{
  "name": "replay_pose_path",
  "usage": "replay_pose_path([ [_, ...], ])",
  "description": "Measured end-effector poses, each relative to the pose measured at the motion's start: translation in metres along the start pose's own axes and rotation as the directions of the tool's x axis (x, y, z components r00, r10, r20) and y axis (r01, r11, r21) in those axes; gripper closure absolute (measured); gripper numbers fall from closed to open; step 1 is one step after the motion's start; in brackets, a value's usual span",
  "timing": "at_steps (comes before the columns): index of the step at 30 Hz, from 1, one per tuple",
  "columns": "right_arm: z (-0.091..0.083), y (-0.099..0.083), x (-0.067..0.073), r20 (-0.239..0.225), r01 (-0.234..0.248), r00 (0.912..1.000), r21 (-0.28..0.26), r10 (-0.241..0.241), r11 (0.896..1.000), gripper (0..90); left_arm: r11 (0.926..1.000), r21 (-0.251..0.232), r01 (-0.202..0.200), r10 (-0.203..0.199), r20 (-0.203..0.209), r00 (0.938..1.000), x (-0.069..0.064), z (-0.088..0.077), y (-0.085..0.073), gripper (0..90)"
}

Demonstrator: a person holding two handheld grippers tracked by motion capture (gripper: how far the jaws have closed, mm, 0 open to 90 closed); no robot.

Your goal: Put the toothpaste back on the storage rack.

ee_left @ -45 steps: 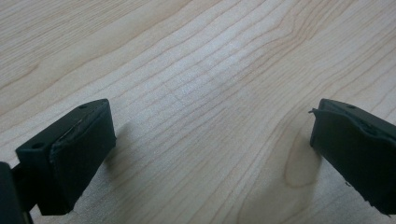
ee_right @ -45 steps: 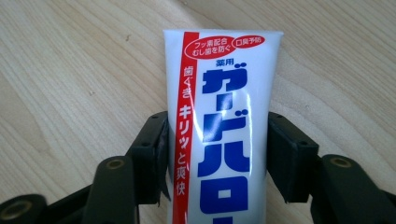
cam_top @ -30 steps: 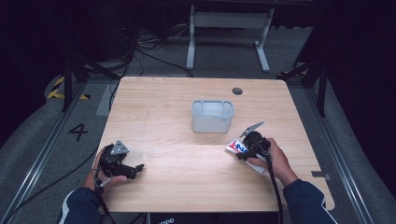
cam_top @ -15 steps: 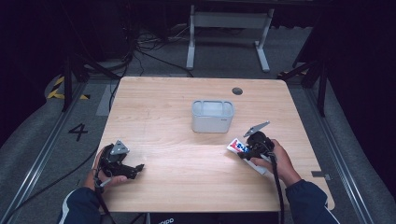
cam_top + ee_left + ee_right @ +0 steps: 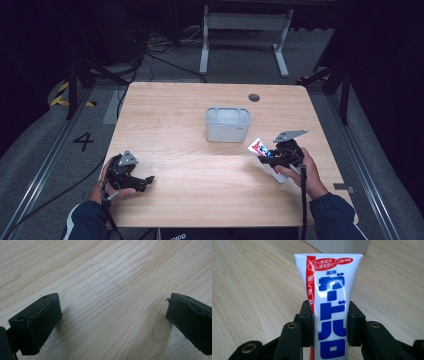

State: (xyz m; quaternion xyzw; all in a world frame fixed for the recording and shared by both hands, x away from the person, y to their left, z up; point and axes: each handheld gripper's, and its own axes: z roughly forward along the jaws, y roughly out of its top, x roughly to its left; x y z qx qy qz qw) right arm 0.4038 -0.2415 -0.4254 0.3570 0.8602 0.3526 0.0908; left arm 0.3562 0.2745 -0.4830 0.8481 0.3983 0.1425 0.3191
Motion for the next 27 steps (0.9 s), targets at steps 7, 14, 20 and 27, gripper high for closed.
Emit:
replay_pose_path([
  [7, -0.013, -0.001, -0.002, 0.006, 0.002, 1.0000, -0.103, -0.002, 0.995, 64.6, 0.9999, -0.002, -0.015, 0.014, -0.006, 0.9999, 0.001, 0.000, 0.000, 0.6],
  [14, -0.023, 0.001, 0.001, -0.007, 0.028, 0.9995, -0.173, -0.030, 0.984, 64.4, 0.9999, 0.000, -0.011, 0.011, -0.004, 0.9999, 0.001, 0.000, 0.000, 0.6],
  [20, -0.030, 0.005, 0.009, -0.015, 0.061, 0.9977, -0.224, -0.066, 0.973, 64.4, 0.9999, 0.000, -0.010, 0.010, -0.006, 0.9999, 0.001, 0.000, 0.000, 0.6],
  [27, -0.034, 0.011, 0.017, -0.023, 0.085, 0.9953, -0.265, -0.094, 0.961, 64.5, 1.0000, 0.000, 0.002, -0.002, -0.002, 1.0000, 0.000, 0.000, 0.000, 0.6],
])
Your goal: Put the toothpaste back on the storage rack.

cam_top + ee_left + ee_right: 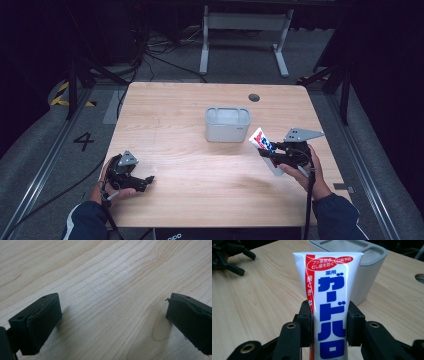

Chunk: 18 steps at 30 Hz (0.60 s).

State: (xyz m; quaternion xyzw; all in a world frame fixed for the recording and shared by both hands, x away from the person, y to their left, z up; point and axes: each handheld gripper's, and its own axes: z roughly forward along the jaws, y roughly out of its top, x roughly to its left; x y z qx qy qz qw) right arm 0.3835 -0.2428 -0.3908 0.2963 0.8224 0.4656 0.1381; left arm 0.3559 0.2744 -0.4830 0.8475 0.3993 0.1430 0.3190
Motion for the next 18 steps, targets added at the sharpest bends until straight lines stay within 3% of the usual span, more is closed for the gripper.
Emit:
replay_pose_path([
  [9, 0.006, 0.013, 0.009, -0.025, 0.026, 0.9993, -0.039, -0.027, 0.999, 64.4, 1.0000, -0.001, -0.006, 0.006, -0.002, 1.0000, 0.000, 0.000, 0.000, 0.6],
  [18, 0.012, 0.023, 0.010, -0.050, 0.044, 0.9976, -0.069, -0.048, 0.997, 64.4, 1.0000, 0.000, -0.002, 0.002, 0.000, 1.0000, 0.000, 0.000, 0.000, 0.6],
])
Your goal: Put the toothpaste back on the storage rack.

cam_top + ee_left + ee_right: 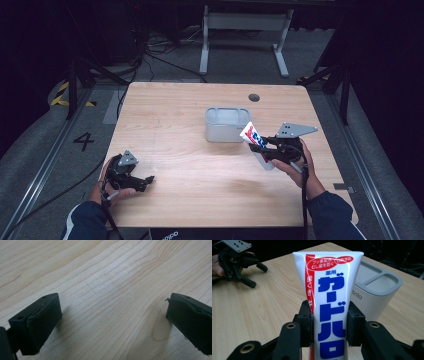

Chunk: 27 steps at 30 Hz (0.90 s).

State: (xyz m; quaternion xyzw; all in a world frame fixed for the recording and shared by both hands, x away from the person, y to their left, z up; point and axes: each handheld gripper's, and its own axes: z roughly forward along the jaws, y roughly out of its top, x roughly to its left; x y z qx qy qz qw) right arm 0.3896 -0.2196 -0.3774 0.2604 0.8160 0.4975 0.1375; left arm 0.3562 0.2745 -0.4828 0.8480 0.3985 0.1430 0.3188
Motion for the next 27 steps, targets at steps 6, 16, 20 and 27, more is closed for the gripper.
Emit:
replay_pose_path([
  [6, 0.006, 0.008, 0.002, -0.017, 0.015, 0.9997, -0.009, -0.015, 1.000, 63.9, 1.0000, 0.000, 0.000, 0.000, 0.000, 1.0000, 0.000, 0.000, 0.000, 0.6],
  [16, 0.021, 0.026, 0.010, -0.043, 0.052, 0.9978, 0.012, -0.051, 0.999, 63.0, 0.9999, 0.007, -0.008, 0.008, 0.011, 0.9999, 0.001, 0.000, 0.001, 0.7],
  [20, 0.026, 0.033, 0.010, -0.047, 0.052, 0.9976, -0.005, -0.052, 0.999, 63.0, 1.0000, 0.004, -0.005, 0.005, 0.011, 0.9999, 0.001, 0.000, 0.000, 0.7],
  [27, 0.029, 0.049, 0.011, -0.044, 0.074, 0.9962, -0.036, -0.075, 0.997, 62.9, 1.0000, 0.004, -0.005, 0.005, 0.008, 1.0000, 0.000, -0.001, 0.000, 1.0],
])
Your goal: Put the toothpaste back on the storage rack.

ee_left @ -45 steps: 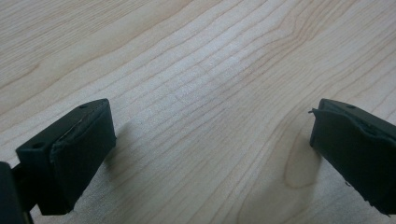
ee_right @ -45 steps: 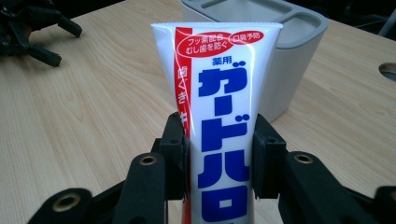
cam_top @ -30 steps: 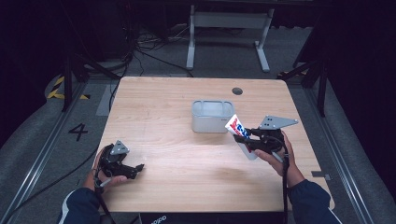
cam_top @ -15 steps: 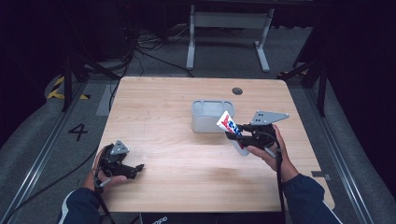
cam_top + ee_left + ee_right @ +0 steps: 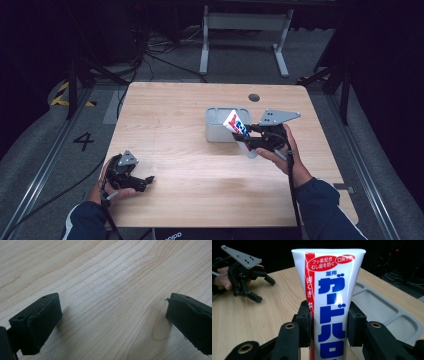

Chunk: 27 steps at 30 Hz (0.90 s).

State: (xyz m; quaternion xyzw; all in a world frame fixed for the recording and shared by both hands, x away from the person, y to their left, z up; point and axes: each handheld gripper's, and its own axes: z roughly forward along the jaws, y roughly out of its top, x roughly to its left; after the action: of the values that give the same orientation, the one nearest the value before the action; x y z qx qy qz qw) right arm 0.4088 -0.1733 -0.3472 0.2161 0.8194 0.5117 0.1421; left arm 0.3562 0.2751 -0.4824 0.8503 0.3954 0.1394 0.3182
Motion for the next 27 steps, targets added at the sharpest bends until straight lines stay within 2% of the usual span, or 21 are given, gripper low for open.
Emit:
replay_pose_path([
  [11, 0.010, 0.014, -0.003, -0.005, 0.019, 0.9998, -0.008, -0.019, 1.000, 62.5, 1.0000, 0.000, -0.001, 0.001, 0.002, 1.0000, 0.000, 0.000, 0.000, 1.2],
  [27, 0.016, 0.036, -0.008, 0.010, 0.036, 0.9993, -0.059, -0.035, 0.998, 62.6, 1.0000, 0.000, -0.002, 0.002, 0.002, 1.0000, 0.000, 0.000, 0.000, 1.2],
])
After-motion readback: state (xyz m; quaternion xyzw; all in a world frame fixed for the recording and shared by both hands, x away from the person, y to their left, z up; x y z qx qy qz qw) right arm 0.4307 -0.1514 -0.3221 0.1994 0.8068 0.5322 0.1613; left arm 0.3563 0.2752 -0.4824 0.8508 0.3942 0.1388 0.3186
